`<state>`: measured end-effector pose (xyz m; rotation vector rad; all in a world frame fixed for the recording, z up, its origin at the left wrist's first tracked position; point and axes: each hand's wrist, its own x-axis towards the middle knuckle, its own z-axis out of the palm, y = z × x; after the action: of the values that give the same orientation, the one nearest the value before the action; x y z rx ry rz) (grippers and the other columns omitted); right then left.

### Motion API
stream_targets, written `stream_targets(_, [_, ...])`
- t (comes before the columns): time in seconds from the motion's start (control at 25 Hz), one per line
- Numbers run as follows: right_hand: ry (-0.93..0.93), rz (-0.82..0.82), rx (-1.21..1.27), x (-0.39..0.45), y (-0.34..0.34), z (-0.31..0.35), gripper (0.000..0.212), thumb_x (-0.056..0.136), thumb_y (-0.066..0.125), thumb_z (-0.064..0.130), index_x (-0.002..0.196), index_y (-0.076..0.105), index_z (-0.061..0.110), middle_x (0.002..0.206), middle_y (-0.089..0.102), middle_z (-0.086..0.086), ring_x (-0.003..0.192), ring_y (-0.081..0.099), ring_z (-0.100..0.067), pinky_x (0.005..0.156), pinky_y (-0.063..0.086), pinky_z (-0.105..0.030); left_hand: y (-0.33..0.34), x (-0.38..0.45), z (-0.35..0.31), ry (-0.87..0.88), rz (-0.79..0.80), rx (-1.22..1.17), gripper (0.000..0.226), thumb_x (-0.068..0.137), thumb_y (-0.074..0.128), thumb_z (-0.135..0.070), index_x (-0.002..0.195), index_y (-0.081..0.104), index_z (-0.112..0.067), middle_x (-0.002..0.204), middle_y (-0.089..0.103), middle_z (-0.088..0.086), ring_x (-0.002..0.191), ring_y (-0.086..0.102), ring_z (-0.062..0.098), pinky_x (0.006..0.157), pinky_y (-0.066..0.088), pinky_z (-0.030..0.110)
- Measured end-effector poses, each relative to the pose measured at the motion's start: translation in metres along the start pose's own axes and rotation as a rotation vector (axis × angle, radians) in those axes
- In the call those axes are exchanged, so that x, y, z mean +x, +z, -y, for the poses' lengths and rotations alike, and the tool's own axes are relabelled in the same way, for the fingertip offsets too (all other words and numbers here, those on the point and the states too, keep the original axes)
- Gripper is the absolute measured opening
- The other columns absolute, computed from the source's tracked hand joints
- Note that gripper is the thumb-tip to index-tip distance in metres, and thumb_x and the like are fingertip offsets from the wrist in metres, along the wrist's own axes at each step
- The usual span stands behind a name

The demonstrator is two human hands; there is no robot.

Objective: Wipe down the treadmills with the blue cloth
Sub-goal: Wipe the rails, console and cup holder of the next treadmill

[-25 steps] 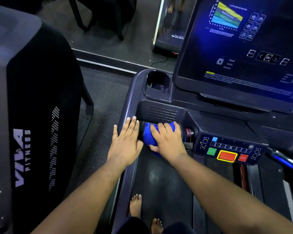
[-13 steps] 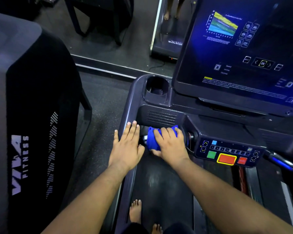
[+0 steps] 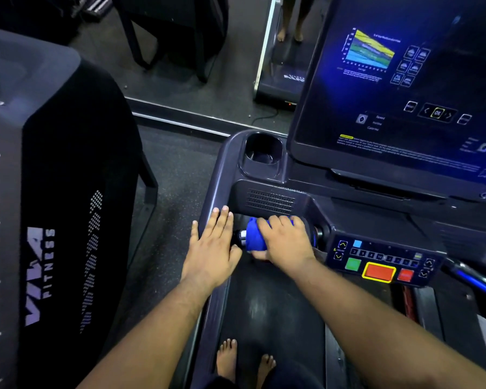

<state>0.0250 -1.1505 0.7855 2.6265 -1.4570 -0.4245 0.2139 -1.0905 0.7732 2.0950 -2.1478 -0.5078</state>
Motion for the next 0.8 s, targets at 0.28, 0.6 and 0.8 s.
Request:
stream_targets(0.28, [-0.041,0.035,0.139,0.011,-0.015,-0.011,0.070,0.072,0.046,0.081,0.111,0.055,0.024,0.100,0.064,-0.003,0.092,0.062,-0.029,0.080,0.039,-0.042,-0.002,-0.002,0.000,0.001,-0.008,-0.015,0.080,0.085,0.014,-0.049,0.159,0.010,-0.019,0.163,-0.011,-0.010,0.151,-0.012,0.007,0.123,0.001,0.051])
stream_targets(0.6, [-0.238,0.137,0.432,0.016,-0.025,-0.044,0.065,0.086,0.062,0.055,0.142,0.040,0.030,0.130,0.056,0.001,0.123,0.051,-0.025,0.100,0.040,-0.045,-0.010,0.000,-0.012,-0.089,-0.026,-0.086,0.090,0.081,0.004,-0.085,0.144,0.047,-0.037,0.163,0.000,-0.017,0.150,-0.011,0.001,0.115,-0.014,0.059])
stream_targets(0.8, [-0.210,-0.193,0.508,0.028,-0.058,-0.045,0.054,0.086,0.060,0.028,0.137,0.046,0.034,0.125,0.059,0.009,0.118,0.055,-0.018,0.095,0.039,-0.040,-0.039,0.036,-0.046,-0.135,-0.026,-0.739,0.077,0.076,0.038,-0.084,0.117,0.070,-0.028,0.130,0.057,-0.022,0.131,0.042,0.002,0.120,0.010,0.055])
